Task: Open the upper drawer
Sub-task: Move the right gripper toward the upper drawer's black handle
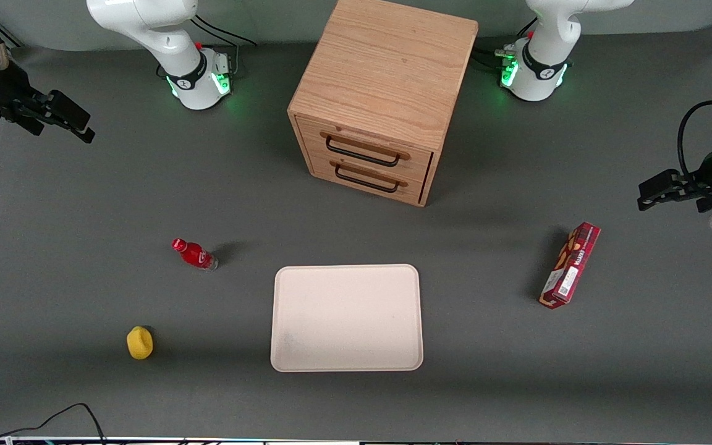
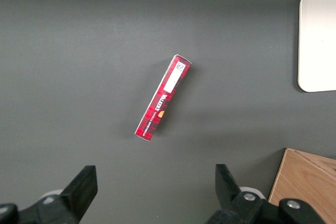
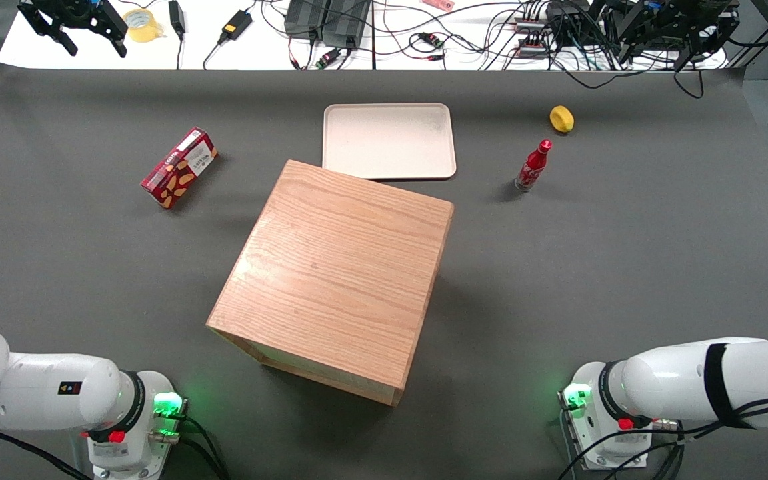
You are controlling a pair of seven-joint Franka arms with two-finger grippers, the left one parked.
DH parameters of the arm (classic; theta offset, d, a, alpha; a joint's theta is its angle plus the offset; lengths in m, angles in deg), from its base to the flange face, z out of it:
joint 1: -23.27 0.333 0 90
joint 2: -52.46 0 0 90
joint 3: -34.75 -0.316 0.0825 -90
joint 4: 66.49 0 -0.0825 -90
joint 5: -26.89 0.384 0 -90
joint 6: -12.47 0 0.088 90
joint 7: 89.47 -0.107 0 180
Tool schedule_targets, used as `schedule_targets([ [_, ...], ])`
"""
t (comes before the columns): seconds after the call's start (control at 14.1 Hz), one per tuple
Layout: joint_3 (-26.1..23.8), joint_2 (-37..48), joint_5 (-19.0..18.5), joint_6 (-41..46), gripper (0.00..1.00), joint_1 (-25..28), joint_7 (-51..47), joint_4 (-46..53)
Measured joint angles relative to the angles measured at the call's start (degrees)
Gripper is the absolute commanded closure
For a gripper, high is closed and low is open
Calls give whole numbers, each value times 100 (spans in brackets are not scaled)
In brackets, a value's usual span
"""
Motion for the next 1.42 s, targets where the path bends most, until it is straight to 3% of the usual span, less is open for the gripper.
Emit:
schedule_targets([
  [0.28,59,0,40,25,0,-4,0,0],
  [0.57,-60,-4,312,25,0,18,87,20],
  [0.99,-1469,-729,1098,-154,0,70,296,694],
  [1.42,-2718,-2533,1194,-947,0,81,1401,1524],
])
